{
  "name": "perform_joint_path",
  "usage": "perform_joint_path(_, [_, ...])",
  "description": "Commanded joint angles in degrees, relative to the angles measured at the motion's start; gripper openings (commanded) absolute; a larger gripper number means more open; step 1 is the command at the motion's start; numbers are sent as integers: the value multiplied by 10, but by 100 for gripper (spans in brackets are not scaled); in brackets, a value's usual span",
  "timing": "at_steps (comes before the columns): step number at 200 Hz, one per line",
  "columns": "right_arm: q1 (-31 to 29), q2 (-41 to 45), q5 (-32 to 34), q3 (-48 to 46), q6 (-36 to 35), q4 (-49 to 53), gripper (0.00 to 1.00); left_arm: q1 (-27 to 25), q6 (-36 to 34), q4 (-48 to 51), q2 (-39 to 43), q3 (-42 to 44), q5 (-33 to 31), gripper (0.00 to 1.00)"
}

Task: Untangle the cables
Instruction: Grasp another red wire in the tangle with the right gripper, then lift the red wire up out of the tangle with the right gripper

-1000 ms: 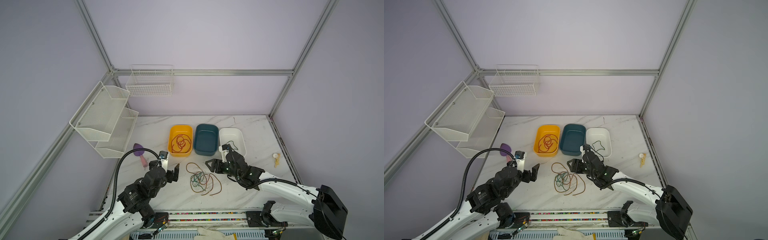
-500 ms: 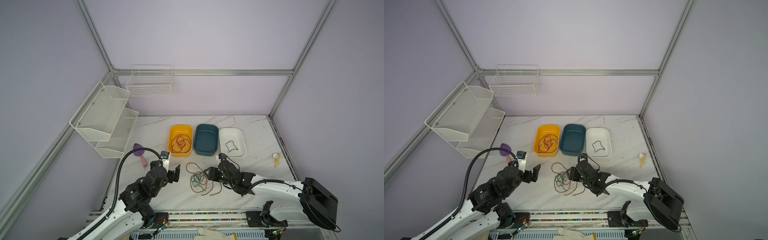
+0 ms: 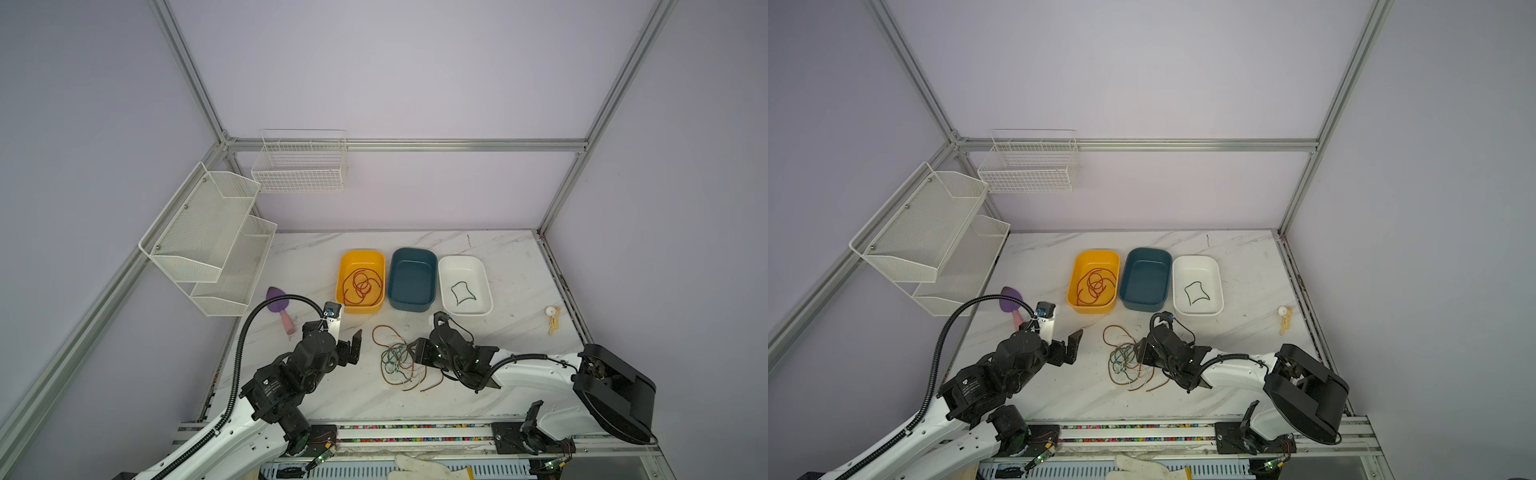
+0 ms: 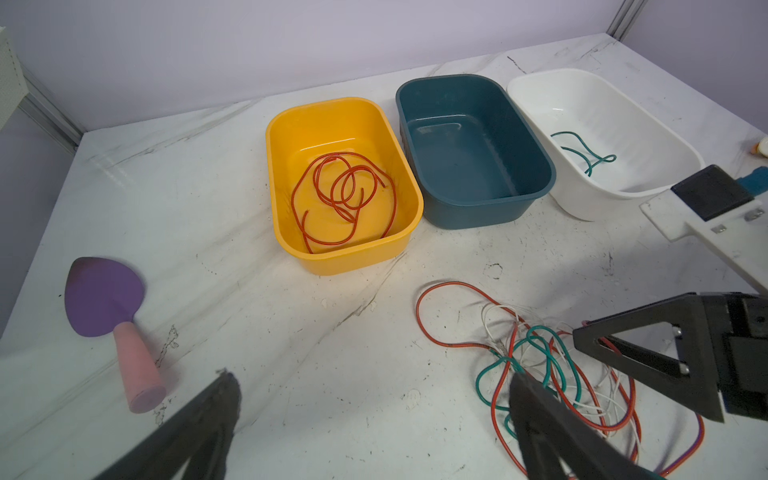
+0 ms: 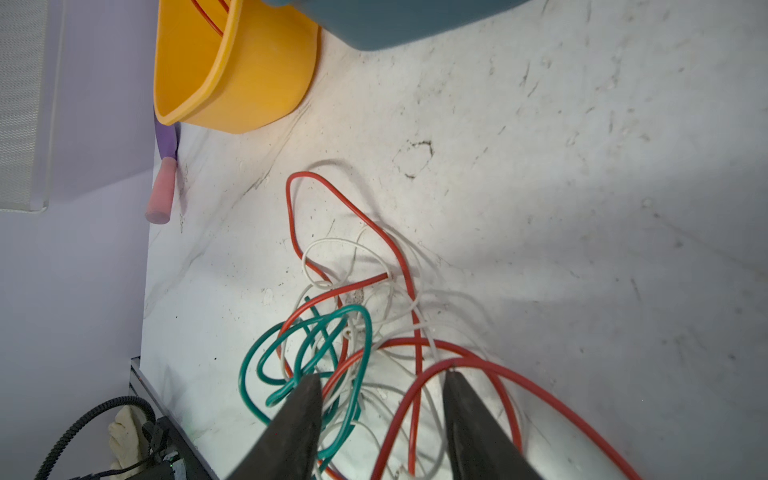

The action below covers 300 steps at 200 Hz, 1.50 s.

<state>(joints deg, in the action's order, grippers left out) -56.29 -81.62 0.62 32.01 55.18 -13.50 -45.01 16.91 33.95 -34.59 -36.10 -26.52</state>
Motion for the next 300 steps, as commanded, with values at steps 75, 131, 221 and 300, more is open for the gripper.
perform_joint_path(75, [-9,26,2,0,6,-16,25,3,-4,-11,-9,-7,14,100])
perform_joint_path(131, [-13,38,-22,25,-30,-41,0,3,-4,-9,-12,-7,17,100])
perform_joint_path(221, [-21,115,-5,149,-145,73,0,3,-3,-2,-32,-14,35,100])
perform_joint_path(300, [-28,126,-17,257,-202,111,0,3,-2,5,-47,-21,52,100])
